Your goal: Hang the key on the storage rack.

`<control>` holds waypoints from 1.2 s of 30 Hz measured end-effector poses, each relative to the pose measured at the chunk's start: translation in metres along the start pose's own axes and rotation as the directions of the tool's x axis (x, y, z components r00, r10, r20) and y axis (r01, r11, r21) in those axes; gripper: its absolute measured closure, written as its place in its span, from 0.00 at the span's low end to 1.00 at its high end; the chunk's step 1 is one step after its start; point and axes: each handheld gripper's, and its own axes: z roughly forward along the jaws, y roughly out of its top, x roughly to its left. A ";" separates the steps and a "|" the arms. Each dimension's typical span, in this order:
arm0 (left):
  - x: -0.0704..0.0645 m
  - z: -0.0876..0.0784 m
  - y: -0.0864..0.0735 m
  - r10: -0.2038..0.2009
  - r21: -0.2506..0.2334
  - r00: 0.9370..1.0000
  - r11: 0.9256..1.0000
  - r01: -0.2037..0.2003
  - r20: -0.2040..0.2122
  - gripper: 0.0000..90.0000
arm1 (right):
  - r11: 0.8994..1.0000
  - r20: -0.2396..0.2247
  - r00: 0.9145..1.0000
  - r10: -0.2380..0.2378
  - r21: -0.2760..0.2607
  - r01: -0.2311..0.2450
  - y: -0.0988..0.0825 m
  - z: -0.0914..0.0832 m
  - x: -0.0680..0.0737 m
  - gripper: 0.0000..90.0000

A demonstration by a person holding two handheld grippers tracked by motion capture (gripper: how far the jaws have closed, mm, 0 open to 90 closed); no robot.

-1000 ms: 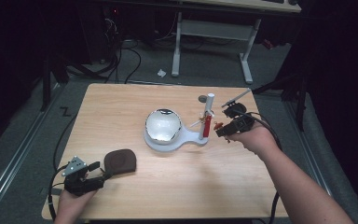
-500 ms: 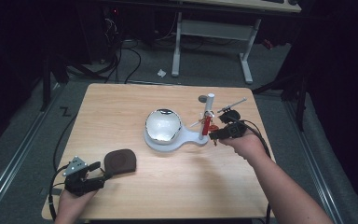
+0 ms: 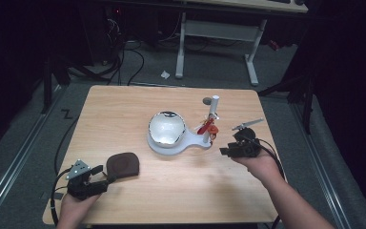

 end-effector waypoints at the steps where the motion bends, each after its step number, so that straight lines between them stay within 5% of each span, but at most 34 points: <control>1: 0.000 0.000 0.000 -0.008 0.002 1.000 1.000 0.008 0.003 0.32 | 1.000 -0.004 1.000 0.014 -0.016 -0.014 -0.006 -0.001 0.000 0.59; 3: 0.000 0.001 0.000 -0.013 0.005 1.000 1.000 0.013 0.004 0.32 | 0.998 0.010 0.999 0.037 -0.059 -0.036 -0.020 -0.001 0.002 0.58; 6: -0.001 0.002 0.000 -0.009 0.012 1.000 1.000 0.009 -0.001 0.32 | 0.995 0.060 0.998 -0.003 -0.097 0.009 -0.041 0.002 0.009 0.58; 14: -0.004 0.002 -0.001 -0.013 0.023 1.000 1.000 0.013 -0.007 0.32 | 0.981 0.073 0.997 -0.025 -0.190 0.039 -0.088 0.015 0.018 0.57; 19: -0.004 0.002 -0.001 -0.018 0.026 1.000 0.999 0.019 -0.010 0.31 | 0.961 0.114 0.993 -0.023 -0.270 0.053 -0.113 0.018 0.015 0.59; 22: -0.005 0.002 -0.001 -0.024 0.025 0.999 0.999 0.024 -0.029 0.31 | 0.935 0.127 0.990 0.066 -0.355 -0.017 -0.142 0.023 0.006 0.61; 23: -0.005 0.002 0.000 -0.030 0.016 0.999 0.999 0.031 -0.033 0.31 | 0.943 0.091 0.993 0.072 -0.331 -0.038 -0.144 0.023 0.003 0.59; 24: -0.005 0.002 0.000 -0.035 0.009 0.999 0.999 0.036 -0.037 0.31 | 0.941 0.092 0.994 0.052 -0.338 -0.018 -0.144 0.018 0.001 0.59; 26: -0.005 0.002 0.001 -0.040 0.009 0.998 0.999 0.040 -0.044 0.30 | 0.926 0.119 0.992 0.031 -0.378 0.016 -0.146 0.011 -0.002 0.58; 29: -0.004 0.002 0.004 -0.061 0.000 0.997 0.998 0.061 -0.056 0.29 | 0.913 0.076 0.995 0.069 -0.407 -0.032 -0.148 0.007 -0.010 0.57; 33: -0.002 0.003 0.006 -0.062 -0.007 0.995 0.998 0.061 -0.084 0.33 | 0.920 0.082 0.995 0.054 -0.390 -0.018 -0.149 0.010 -0.010 0.57; 36: 0.004 0.004 0.008 -0.078 -0.027 0.992 0.997 0.076 -0.098 0.45 | 0.926 0.083 0.996 0.042 -0.378 -0.007 -0.147 0.013 -0.009 0.57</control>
